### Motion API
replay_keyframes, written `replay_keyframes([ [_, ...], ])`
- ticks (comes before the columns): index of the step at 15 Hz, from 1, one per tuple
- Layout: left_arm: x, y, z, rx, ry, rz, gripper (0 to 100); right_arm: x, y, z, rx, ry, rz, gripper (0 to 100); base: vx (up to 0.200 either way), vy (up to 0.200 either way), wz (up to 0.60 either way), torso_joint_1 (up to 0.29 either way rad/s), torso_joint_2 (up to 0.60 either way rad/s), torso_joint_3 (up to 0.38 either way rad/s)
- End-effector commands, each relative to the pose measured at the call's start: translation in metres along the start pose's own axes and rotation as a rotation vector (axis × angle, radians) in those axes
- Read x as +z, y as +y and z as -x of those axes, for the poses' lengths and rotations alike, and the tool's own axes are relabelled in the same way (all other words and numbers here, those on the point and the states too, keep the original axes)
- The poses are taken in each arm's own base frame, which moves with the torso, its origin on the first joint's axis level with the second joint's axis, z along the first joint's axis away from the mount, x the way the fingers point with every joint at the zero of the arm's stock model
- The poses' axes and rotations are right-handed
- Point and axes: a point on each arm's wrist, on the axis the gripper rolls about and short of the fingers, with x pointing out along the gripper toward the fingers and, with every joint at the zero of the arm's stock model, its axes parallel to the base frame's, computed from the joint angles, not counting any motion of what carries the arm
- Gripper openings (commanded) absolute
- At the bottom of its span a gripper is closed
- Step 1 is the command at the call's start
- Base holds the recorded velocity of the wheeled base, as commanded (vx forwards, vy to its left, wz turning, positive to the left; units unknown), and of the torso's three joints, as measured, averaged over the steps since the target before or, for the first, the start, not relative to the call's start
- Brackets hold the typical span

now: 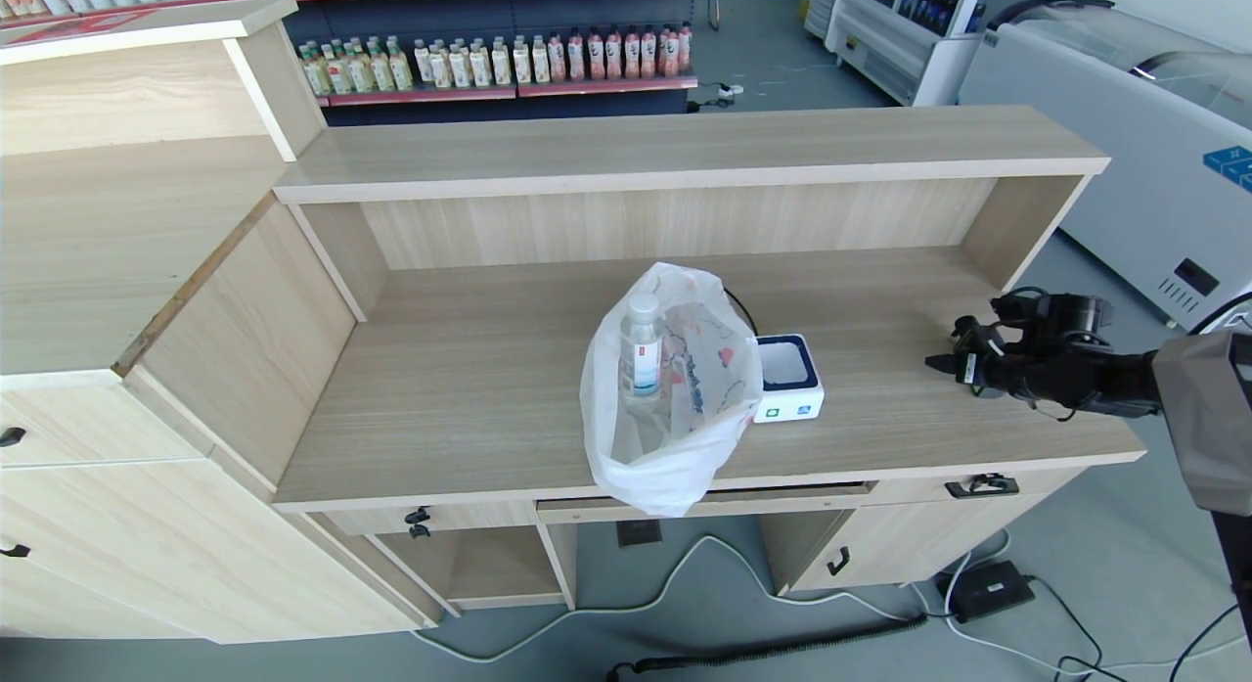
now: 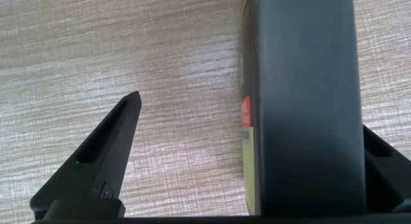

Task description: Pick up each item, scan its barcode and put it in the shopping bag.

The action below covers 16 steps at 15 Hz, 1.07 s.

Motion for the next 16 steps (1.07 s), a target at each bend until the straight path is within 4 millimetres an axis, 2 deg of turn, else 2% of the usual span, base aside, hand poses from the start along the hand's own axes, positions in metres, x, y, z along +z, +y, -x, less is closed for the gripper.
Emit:
replay_keyframes([
  [1,0.0,0.0,0.0,0.0,-0.001,0.001,100,0.009,-0.001,0.005,-0.003,-0.02,0.003,100,0.0,0.0,0.0,0.0,0.0,0.0],
  [3,0.0,0.0,0.0,0.0,-0.001,0.001,100,0.015,0.0,0.009,-0.004,-0.035,0.007,100,0.0,0.0,0.0,0.0,0.0,0.0],
  [4,0.0,0.0,0.0,0.0,-0.001,0.001,100,0.033,0.004,0.02,-0.001,-0.077,0.013,100,0.0,0.0,0.0,0.0,0.0,0.0],
  [5,0.0,0.0,0.0,0.0,-0.001,0.001,100,0.035,0.006,0.021,0.006,-0.081,-0.003,100,0.0,0.0,0.0,0.0,0.0,0.0],
  [10,0.0,0.0,0.0,0.0,-0.001,0.001,100,0.028,0.015,0.015,0.022,-0.056,-0.016,100,0.0,0.0,0.0,0.0,0.0,0.0],
  [16,0.0,0.0,0.0,0.0,-0.001,0.001,100,0.02,0.007,0.011,0.008,-0.042,-0.004,100,0.0,0.0,0.0,0.0,0.0,0.0],
])
